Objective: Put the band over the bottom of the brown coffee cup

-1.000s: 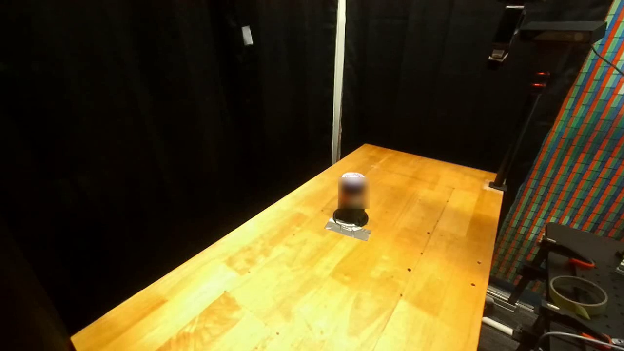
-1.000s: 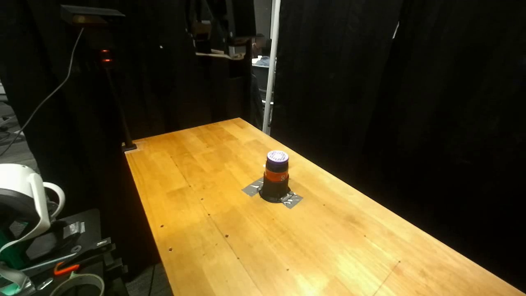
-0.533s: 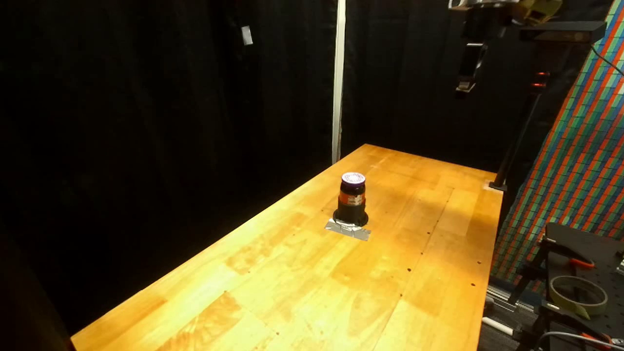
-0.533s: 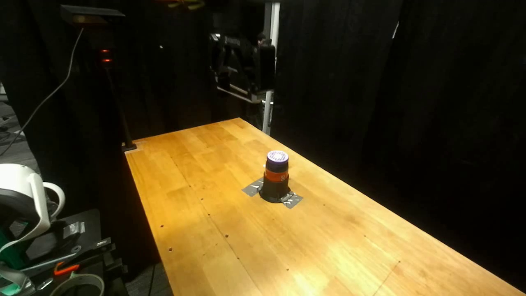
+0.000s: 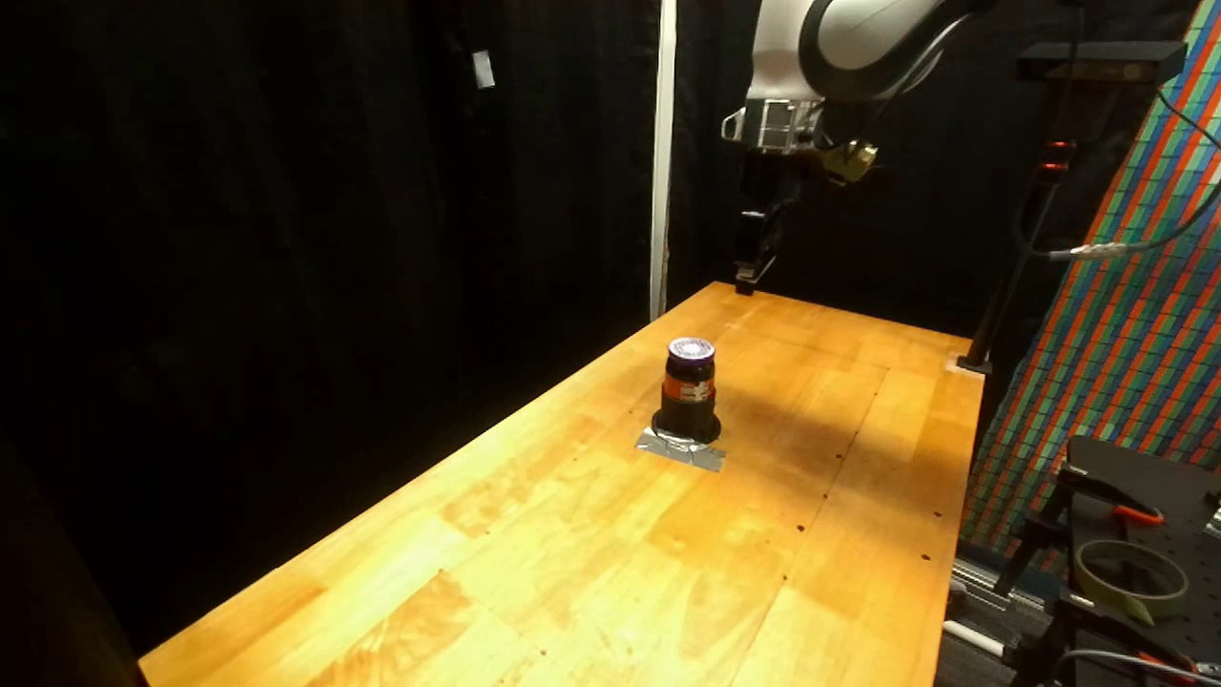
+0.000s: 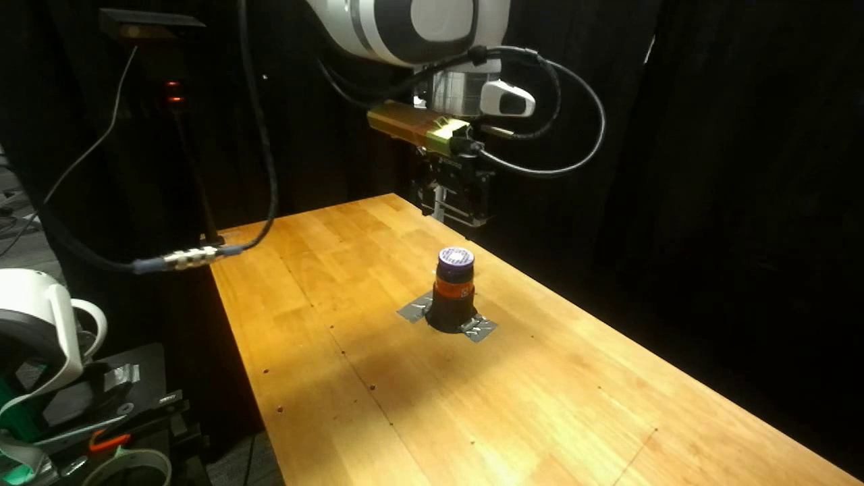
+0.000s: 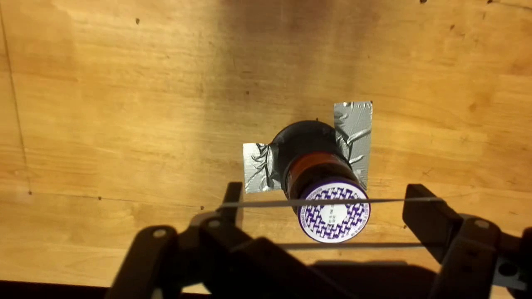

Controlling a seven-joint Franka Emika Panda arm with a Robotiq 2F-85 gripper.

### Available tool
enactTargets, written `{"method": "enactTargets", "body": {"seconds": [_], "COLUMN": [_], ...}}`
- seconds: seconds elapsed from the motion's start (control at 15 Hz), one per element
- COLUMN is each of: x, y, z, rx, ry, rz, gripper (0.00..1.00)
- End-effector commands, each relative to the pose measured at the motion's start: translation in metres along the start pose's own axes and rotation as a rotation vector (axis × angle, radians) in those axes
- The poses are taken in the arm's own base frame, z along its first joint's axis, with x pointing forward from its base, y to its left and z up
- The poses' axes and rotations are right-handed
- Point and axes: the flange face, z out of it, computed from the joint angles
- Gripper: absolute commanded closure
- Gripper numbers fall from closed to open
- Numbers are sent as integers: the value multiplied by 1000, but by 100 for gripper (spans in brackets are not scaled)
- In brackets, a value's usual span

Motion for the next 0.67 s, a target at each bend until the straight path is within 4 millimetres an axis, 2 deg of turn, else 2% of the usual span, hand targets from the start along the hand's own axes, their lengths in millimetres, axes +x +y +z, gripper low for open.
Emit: {"method": "enactTargets", "body": {"seconds": [0.0,0.2,0.6], "x": [50,70,89], "y": [-3,-5,-19], "z": [22,34,57], "rx": [-10,10,65], "ry": [25,37,61], "rz": [-15,-11,18], "gripper": [0,0,0]}}
